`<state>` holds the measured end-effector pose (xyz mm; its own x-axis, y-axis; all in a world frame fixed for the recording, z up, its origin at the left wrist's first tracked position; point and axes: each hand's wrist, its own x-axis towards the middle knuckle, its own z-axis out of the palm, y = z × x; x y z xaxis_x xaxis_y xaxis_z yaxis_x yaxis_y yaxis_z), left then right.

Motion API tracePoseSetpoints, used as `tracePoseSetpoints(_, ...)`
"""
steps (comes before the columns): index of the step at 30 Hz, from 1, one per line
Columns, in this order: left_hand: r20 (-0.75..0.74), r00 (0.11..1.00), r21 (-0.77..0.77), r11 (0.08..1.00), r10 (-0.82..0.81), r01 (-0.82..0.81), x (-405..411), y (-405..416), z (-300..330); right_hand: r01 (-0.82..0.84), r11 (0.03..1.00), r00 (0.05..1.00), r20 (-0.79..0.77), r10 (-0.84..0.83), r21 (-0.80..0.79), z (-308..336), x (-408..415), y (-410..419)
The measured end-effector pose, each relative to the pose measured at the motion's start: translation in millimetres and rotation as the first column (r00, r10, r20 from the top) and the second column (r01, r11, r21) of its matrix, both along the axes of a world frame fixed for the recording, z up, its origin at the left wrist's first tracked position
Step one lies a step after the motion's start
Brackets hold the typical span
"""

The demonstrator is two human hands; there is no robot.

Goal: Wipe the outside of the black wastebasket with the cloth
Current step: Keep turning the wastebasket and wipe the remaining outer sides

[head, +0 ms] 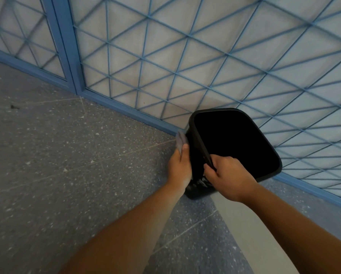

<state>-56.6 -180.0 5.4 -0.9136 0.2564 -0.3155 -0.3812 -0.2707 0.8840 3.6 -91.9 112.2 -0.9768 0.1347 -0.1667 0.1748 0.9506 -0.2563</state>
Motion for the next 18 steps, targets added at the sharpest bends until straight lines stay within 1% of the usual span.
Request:
tracePoseSetpoints(4, -0.040, 0.999, -0.005, 1.000, -0.026, 0.026, 3.2, 1.8, -0.4, -0.008, 1.000, 1.000, 0.005, 0.008, 0.007, -0.8, -0.1, 1.1)
tracePoseSetpoints(6, 0.018, 0.999, -0.004, 0.999, -0.047, 0.047, -7.2, -1.2, -9.3, -0.011, 1.000, 1.000, -0.003, 0.011, 0.014, -0.7, -0.5, 1.0)
tracePoseSetpoints(8, 0.143, 0.984, 0.009, 0.994, -0.108, 0.108, -15.8, -5.0, -18.7, -0.013, 1.000, 1.000, -0.009, 0.013, 0.016, -1.5, -0.4, 1.4)
tracePoseSetpoints(10, 0.215, 0.966, 0.032, 0.990, -0.143, 0.139, -15.7, -6.0, -23.4, -0.008, 1.000, 1.000, -0.011, 0.008, 0.006, -1.5, 0.3, 1.9)
tracePoseSetpoints(13, 0.169, 0.981, 0.053, 0.995, -0.097, 0.089, -14.2, -2.7, -30.7, -0.007, 1.000, 1.000, 0.015, 0.008, -0.027, -1.5, 1.5, 1.8)
tracePoseSetpoints(15, 0.154, 0.982, 0.047, 0.994, -0.107, 0.101, -16.0, -4.1, -34.9, -0.018, 0.999, 0.999, 0.028, 0.019, -0.035, -1.6, 1.5, 1.9)
tracePoseSetpoints(16, 0.160, 0.980, 0.023, 0.993, -0.120, 0.118, -18.6, -5.4, -38.8, -0.022, 0.999, 1.000, 0.021, 0.023, -0.040, -1.3, 1.3, 1.8)
tracePoseSetpoints(18, 0.263, 0.952, 0.007, 0.987, -0.154, 0.158, -25.5, -6.9, -45.8, -0.031, 0.999, 1.000, 0.005, 0.031, -0.035, -1.8, 1.5, 1.3)
